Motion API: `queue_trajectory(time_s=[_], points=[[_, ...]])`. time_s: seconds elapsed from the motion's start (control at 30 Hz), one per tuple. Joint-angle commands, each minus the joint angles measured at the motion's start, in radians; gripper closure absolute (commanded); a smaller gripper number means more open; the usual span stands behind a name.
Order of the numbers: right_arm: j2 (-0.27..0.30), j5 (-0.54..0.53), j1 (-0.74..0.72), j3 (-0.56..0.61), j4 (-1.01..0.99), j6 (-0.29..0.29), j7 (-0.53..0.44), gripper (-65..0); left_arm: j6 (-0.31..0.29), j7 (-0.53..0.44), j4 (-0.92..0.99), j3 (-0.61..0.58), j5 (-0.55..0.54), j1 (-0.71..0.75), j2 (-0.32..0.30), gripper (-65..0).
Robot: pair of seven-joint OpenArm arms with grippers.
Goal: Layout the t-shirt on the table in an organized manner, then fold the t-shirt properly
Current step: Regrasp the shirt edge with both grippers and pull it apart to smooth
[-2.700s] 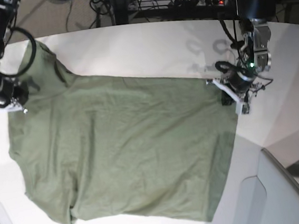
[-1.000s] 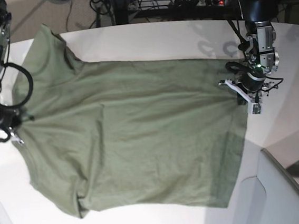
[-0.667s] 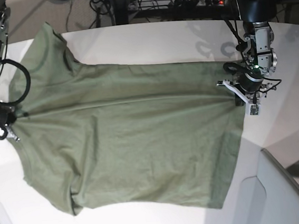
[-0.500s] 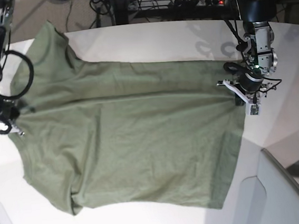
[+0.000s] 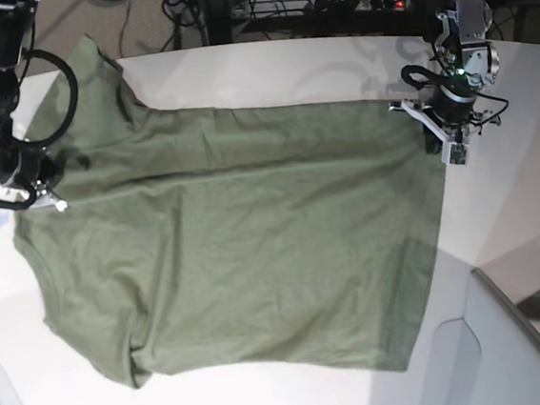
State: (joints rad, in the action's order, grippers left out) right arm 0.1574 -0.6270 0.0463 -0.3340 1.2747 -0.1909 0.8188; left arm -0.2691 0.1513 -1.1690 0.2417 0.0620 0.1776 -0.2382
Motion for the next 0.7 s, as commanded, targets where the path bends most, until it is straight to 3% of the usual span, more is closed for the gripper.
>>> queue_trajectory(time_s=[0.0,0.27,0.37,0.43,0.57,0.67], points=[[0.000,-0.011,0.008,-0.006,0.015,0.003,-0.002,0.0,-0.005,0.043,-0.002,0.002,0.014,0.012,-0.011,0.0],[-0.018,-0.008,0.085,-0.069,0.087,-0.002,0.004,0.0,-0.005,0.043,-0.007,0.002,0.014,0.017,-0.013,0.0],[-0.018,-0.011,0.106,-0.064,0.165,-0.083,0.007,0.0,-0.005,0.047,-0.047,0.002,0.014,-0.002,-0.008,0.0],[-0.020,-0.011,0.117,-0.057,0.237,-0.088,0.009,0.0,-0.005,0.049,-0.081,0.002,0.014,-0.010,-0.006,0.0],[-0.015,-0.011,0.114,-0.023,0.379,-0.072,0.122,-0.5,-0.005,0.058,-0.176,0.005,0.014,-0.006,-0.006,0.0],[-0.014,-0.008,0.106,-0.037,0.461,-0.077,0.221,0.0,-0.005,0.153,-0.254,0.094,0.009,0.000,0.000,0.0]])
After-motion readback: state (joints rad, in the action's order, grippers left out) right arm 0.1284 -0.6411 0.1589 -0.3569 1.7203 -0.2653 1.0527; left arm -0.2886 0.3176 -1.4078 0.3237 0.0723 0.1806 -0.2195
